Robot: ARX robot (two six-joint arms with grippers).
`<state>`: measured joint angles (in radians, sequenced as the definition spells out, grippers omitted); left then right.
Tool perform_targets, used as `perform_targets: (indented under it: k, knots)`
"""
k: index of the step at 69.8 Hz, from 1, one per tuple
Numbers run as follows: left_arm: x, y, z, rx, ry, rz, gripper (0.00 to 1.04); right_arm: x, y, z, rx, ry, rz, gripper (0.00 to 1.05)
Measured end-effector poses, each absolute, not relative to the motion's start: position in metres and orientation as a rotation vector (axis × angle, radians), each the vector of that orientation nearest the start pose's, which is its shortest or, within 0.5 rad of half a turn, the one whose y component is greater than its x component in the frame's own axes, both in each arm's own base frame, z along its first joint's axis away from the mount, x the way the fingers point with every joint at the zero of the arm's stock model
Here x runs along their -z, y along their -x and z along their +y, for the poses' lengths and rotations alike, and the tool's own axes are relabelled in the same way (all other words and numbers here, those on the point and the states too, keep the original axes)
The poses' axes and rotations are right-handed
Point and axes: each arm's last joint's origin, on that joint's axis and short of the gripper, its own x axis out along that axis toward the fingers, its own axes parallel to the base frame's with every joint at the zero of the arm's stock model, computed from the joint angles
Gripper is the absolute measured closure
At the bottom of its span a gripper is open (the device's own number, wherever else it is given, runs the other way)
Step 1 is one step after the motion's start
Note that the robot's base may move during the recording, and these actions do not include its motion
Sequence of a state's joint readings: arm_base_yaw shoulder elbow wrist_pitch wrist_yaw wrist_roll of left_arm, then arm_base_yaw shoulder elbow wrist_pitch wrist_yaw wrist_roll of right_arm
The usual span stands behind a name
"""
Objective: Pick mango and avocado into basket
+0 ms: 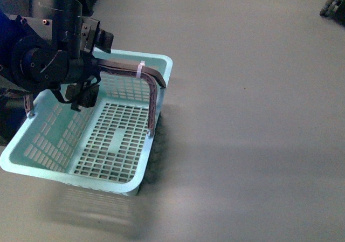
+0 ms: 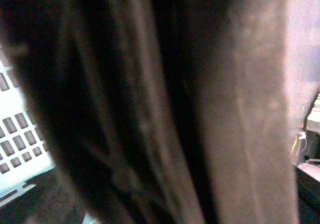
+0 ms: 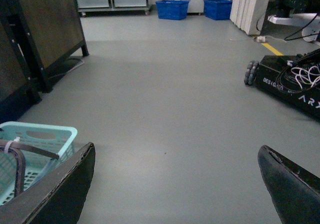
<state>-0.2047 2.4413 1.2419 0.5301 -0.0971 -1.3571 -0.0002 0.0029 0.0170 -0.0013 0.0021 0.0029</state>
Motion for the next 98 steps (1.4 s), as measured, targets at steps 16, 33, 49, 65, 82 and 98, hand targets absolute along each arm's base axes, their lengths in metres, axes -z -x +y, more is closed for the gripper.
perform_targets:
  k: [16, 33, 49, 65, 82, 98]
  knots:
    - [-0.005, -0.438, -0.088, -0.35, 1.218, 0.627, 0.63, -0.169, -0.097, 0.0, 0.002, -0.003, -0.013, 0.09]
    - [-0.016, -0.428, -0.087, -0.357, 1.285, 0.644, 0.91, -0.169, -0.097, 0.0, 0.002, -0.003, -0.013, 0.09]
    - [-0.029, -0.4, -0.084, -0.409, 1.282, 0.675, 0.91, -0.169, -0.097, 0.0, 0.002, -0.003, -0.013, 0.09]
    - [-0.101, -0.35, -0.075, -0.414, 1.365, 0.624, 0.91, -0.169, -0.097, 0.0, 0.002, -0.003, -0.013, 0.09]
    - [-0.2, -0.284, -0.064, -0.356, 1.465, 0.473, 0.91, -0.169, -0.097, 0.0, 0.002, -0.003, -0.013, 0.09]
    - [-0.265, -0.231, -0.057, -0.281, 1.493, 0.352, 0.91, -0.169, -0.097, 0.0, 0.002, -0.003, -0.013, 0.09]
